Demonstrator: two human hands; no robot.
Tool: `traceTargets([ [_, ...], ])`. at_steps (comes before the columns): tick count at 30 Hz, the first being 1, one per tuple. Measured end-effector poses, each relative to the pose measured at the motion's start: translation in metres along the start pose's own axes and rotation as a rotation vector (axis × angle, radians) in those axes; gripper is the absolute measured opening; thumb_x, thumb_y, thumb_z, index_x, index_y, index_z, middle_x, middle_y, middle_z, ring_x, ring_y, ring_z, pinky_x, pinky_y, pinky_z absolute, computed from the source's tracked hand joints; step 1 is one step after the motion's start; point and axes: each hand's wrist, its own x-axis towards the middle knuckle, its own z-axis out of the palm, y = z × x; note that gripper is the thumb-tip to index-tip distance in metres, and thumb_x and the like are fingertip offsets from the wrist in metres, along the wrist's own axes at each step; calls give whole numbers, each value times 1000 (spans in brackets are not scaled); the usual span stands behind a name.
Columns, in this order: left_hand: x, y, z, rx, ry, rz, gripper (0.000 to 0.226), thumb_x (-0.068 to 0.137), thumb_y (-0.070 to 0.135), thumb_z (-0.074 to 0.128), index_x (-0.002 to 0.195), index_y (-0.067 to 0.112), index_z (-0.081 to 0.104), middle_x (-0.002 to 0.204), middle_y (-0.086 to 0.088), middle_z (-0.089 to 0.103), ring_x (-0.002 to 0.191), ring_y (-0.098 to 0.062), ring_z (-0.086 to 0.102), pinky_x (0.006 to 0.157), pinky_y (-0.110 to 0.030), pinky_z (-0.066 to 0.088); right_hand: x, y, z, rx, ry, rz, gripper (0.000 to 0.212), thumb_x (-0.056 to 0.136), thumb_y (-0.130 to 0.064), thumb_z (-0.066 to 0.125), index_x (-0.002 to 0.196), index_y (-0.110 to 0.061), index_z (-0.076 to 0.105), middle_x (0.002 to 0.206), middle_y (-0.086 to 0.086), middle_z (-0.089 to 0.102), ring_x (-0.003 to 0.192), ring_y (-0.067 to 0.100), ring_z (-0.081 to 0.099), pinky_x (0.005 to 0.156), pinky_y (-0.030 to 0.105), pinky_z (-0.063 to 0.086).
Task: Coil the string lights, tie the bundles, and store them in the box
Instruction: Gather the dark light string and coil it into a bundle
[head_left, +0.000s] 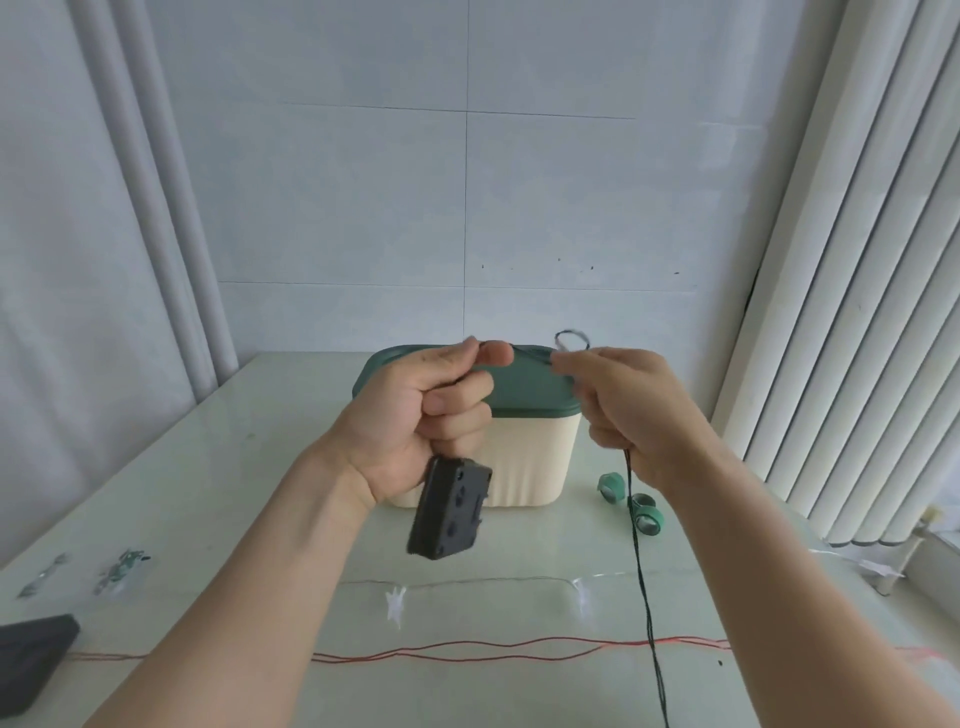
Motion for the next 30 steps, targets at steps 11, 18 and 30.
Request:
traceTargets([
  [11,-1,4,8,-27,126,143,37,104,10,37,140,3,38,111,-14,73,64,-24,69,53,-26,53,-48,-33,16,-1072,-594,-17,34,95,-40,51,72,-29,73,54,-5,45,39,12,34,50,26,34],
  [18,4,-15,9,358,95,24,53,100,-10,36,151,5,29,127,-13,65,106,-28,70,79,-30,59,-60,-47,8,-887,-803,-166,25,96,-44,58,79,-33,73,56,-5,35,55,17,34,56,34,32],
  [30,-2,-8,9,589,-235,-199,56,104,39,32,112,-3,68,55,6,15,47,-11,12,50,-29,9,-26,-30,-16,-635,-241,-384,46,57,-61,82,66,-18,70,53,3,56,51,13,39,53,30,33],
])
